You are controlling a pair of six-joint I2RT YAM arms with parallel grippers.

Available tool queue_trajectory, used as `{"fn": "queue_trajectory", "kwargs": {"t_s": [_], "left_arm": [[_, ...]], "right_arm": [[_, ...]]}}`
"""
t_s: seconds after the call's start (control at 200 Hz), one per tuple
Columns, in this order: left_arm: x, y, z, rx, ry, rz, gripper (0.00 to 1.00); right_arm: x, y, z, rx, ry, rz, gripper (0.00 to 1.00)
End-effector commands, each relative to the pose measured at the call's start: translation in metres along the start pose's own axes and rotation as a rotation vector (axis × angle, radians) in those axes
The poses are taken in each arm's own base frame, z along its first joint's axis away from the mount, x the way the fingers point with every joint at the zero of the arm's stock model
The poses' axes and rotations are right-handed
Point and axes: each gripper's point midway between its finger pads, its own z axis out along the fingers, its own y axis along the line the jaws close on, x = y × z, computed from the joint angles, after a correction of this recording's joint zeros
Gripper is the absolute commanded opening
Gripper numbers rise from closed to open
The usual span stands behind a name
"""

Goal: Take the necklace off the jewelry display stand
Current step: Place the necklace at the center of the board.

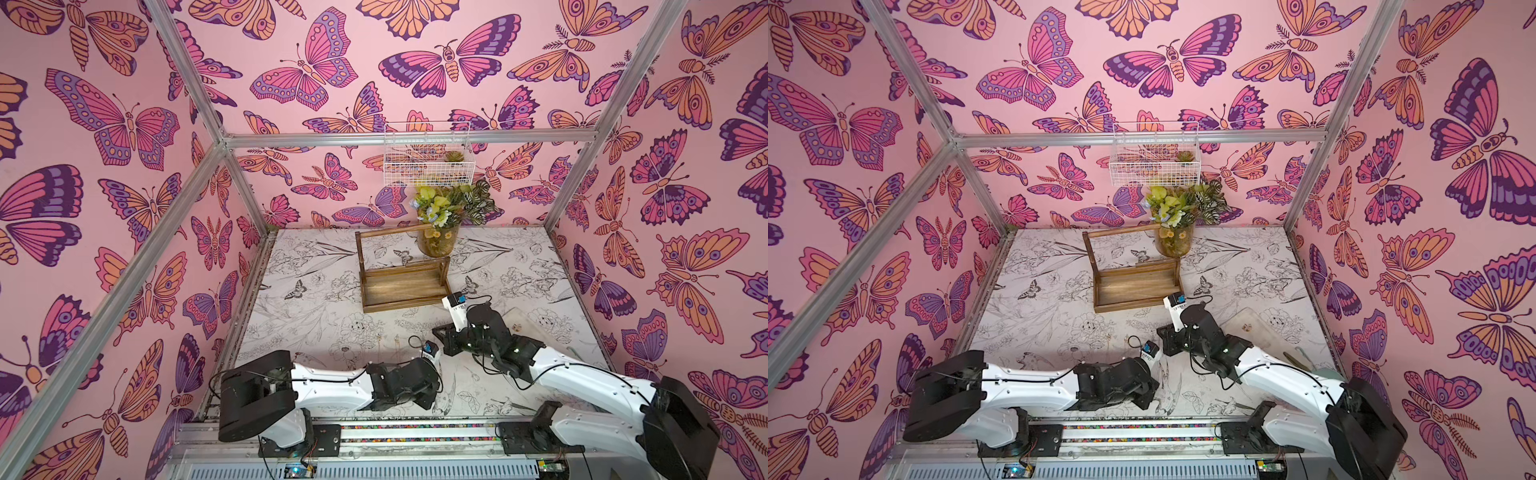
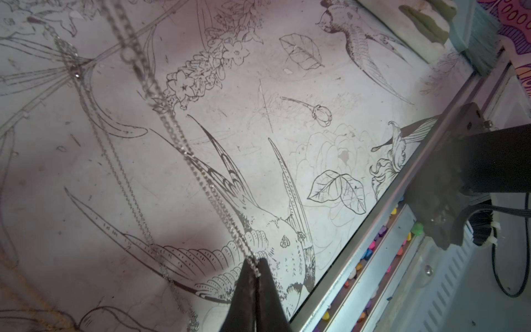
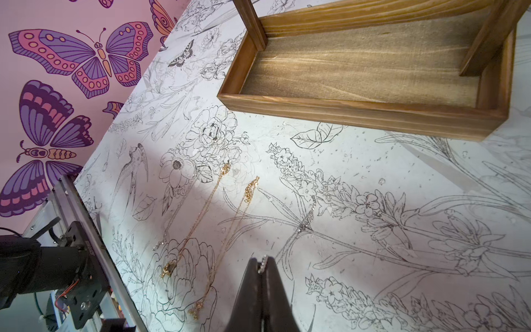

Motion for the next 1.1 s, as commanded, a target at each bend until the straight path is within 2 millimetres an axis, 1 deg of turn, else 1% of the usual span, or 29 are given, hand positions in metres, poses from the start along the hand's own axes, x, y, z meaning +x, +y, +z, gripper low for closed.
{"fn": "queue_trajectory", "kwargs": {"t_s": [0.0, 0.335, 0.496, 0.586, 0.676, 0.866, 1.096], "left_arm": [[0.006, 0.001, 0.005, -0.007, 0.024, -0.002, 0.0], [0.015, -0.006, 0.018, 0.017, 0.075, -0.001, 0.0], [0.013, -0.011, 0.025, 0.026, 0.085, 0.011, 0.0], [0.012, -0.015, 0.029, 0.036, 0.093, 0.009, 0.0], [0.013, -0.016, 0.031, 0.036, 0.103, 0.007, 0.0], [0.015, -0.016, 0.033, 0.036, 0.112, 0.01, 0.0], [0.017, -0.016, 0.037, 0.03, 0.128, 0.008, 0.0]], "right_arm": [[0.002, 0.0, 0.003, -0.003, -0.01, 0.004, 0.0], [0.014, -0.027, -0.003, 0.124, -0.004, 0.002, 0.0], [0.023, -0.037, 0.0, 0.154, 0.014, 0.006, 0.0], [0.026, -0.046, 0.003, 0.179, 0.023, 0.01, 0.0], [0.03, -0.057, 0.006, 0.2, 0.035, 0.016, 0.0], [0.034, -0.069, 0.018, 0.214, 0.07, 0.02, 0.0], [0.039, -0.073, 0.032, 0.208, 0.1, 0.029, 0.0]]}}
